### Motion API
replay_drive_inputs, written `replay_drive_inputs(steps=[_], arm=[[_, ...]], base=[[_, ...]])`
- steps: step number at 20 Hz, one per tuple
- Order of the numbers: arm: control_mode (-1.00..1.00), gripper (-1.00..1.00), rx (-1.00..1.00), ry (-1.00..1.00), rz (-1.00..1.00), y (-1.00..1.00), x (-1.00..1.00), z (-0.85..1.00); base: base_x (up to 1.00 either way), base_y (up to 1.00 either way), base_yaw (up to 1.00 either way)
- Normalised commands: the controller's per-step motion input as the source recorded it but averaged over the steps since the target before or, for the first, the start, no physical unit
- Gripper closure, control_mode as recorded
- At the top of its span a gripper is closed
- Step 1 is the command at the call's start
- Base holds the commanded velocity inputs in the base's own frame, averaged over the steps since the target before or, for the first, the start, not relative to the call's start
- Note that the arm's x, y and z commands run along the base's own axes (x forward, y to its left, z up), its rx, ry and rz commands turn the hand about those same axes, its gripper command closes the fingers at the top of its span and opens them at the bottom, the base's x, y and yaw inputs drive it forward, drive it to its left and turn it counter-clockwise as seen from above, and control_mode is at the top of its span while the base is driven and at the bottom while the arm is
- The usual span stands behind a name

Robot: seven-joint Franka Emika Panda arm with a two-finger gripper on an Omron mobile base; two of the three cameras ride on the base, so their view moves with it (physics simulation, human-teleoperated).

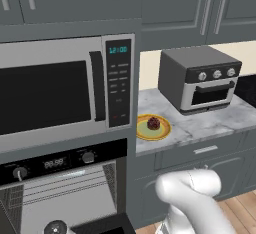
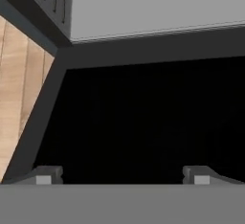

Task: Take the baked cake out of the oven and place it on the plate for cooling. Then close the oven door.

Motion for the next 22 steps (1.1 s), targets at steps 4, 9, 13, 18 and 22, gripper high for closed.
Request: replay_drive_inputs(steps=[4, 9, 13, 18, 22], arm=[[-1.00, -1.00, -0.02, 0.00, -0.01, -0.36, -0.80, 0.01], [-1.00, -1.00, 0.00, 0.09, -0.12, -0.28, -0.66, 0.14], [-1.00, -1.00, 0.00, 0.08, -0.09, -0.31, -0.69, 0.15], [-1.00, -1.00, 0.00, 0.02, -0.02, -0.28, -0.75, 0.10], [-1.00, -1.00, 0.00, 0.00, 0.00, -0.23, -0.74, 0.10]], base=[[0.00, 0.00, 0.00], [0.00, 0.00, 0.00], [0.00, 0.00, 0.00], [0.00, 0.00, 0.00], [0.00, 0.00, 0.00]])
